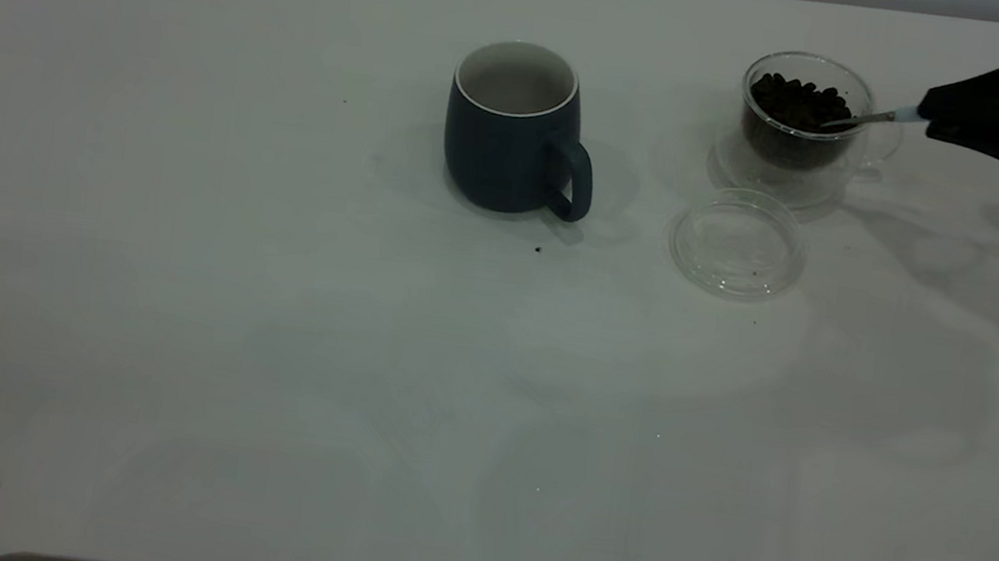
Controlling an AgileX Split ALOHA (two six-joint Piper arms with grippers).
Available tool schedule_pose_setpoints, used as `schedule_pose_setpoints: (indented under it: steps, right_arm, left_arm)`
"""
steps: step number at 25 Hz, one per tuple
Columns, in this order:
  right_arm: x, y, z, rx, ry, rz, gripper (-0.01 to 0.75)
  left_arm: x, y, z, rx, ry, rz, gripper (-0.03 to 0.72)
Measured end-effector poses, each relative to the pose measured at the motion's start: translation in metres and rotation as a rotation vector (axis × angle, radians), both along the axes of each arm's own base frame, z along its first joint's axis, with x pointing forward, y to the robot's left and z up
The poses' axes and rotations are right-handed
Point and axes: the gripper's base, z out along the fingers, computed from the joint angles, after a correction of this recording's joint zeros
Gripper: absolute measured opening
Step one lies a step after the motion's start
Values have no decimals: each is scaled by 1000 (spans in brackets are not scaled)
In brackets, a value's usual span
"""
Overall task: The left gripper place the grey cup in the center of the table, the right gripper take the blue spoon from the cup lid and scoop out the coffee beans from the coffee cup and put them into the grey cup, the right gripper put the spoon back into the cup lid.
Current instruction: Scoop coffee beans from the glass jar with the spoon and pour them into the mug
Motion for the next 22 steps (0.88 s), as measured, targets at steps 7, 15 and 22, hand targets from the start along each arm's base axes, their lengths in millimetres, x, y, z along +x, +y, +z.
schedule_pose_setpoints:
  steps: [7,15,22]
  right_arm:
    - [-6,-13,-6,117,-4,-24,104]
    - [-10,-15,-13,196,2,-26,104]
    - [-9,-16,-10,225,-3,-28,103]
  left_arm:
    - [0,0,0,0,0,0,567]
    - [0,0,0,0,0,0,567]
    - [0,0,0,0,0,0,567]
